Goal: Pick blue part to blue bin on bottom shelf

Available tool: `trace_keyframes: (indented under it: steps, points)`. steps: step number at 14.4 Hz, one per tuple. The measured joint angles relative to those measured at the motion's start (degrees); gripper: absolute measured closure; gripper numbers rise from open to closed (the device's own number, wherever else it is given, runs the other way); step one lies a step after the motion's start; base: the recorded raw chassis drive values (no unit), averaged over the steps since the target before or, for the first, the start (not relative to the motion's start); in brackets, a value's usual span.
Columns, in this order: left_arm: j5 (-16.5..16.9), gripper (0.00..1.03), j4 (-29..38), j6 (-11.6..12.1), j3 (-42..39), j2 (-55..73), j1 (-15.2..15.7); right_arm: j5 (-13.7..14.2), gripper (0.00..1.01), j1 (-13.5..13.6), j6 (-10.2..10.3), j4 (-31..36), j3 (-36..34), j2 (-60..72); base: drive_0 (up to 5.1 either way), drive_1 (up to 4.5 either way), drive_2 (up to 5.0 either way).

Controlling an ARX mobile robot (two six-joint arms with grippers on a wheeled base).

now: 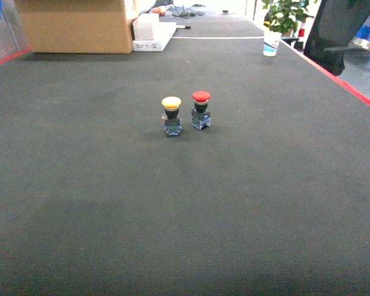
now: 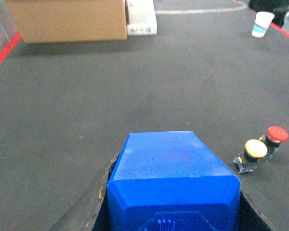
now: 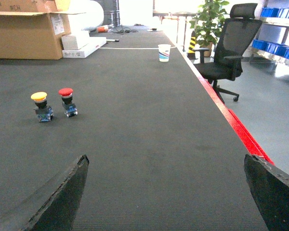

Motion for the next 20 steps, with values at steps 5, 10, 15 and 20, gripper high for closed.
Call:
trace_keyframes:
  steps: [5, 10, 15, 20]
  points:
    - [-1.2, 0.58, 16.26, -2.21, -30.36, -22.77, 4.46, 0.0, 0.03, 0.0, 0.0, 0.0, 0.0, 0.0, 0.0, 0.0, 0.0]
    - [-2.12, 0.58, 8.98, -3.5, -36.92, -41.42, 3.19, 0.0, 0.03, 0.0, 0.0, 0.02, 0.0, 0.0, 0.0, 0.0, 0.0]
    - [-2.32, 0.58, 6.32, -5.05, -38.95, -45.31, 2.78, 0.0, 0.03, 0.0, 0.0, 0.0, 0.0, 0.0, 0.0, 0.0, 0.0]
    - [-2.62, 0.58, 6.62, -5.35, -39.23, -46.62, 1.64, 0.0, 0.03, 0.0, 0.0, 0.02, 0.0, 0.0, 0.0, 0.0, 0.0]
